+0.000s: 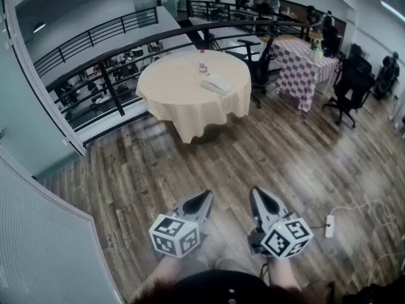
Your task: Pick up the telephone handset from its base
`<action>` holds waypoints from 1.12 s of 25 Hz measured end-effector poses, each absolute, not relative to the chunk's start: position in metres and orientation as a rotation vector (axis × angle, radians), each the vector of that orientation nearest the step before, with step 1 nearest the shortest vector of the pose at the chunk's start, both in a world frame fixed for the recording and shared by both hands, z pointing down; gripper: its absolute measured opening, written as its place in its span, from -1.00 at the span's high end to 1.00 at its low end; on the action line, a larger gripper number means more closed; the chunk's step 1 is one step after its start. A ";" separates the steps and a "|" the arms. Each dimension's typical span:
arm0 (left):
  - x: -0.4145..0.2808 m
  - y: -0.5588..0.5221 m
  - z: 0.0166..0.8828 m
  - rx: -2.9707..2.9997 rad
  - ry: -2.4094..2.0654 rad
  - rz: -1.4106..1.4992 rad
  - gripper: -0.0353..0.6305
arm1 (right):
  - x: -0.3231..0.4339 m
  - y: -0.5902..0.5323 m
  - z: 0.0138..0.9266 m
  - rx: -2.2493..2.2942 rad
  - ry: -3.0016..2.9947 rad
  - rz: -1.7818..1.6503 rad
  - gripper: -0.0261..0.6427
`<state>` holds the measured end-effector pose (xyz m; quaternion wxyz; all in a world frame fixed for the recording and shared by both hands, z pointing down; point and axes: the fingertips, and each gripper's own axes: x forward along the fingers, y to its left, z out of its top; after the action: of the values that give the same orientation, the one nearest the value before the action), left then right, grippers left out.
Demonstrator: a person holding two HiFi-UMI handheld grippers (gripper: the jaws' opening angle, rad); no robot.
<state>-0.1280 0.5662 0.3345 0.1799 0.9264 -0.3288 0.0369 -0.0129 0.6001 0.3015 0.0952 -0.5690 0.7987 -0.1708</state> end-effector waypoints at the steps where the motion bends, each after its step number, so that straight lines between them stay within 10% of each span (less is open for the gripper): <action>1: -0.127 0.565 0.333 2.616 -0.930 0.100 0.87 | -0.012 0.599 0.301 -1.685 2.371 -0.506 0.89; 28: -0.063 0.557 0.350 2.626 -0.910 0.097 0.87 | -0.008 0.586 0.329 -1.635 2.534 -0.510 0.89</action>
<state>-0.0630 0.5573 0.3498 0.1793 0.9290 -0.3218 0.0343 -0.0084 0.5860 0.3286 0.0414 -0.5341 0.8278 -0.1666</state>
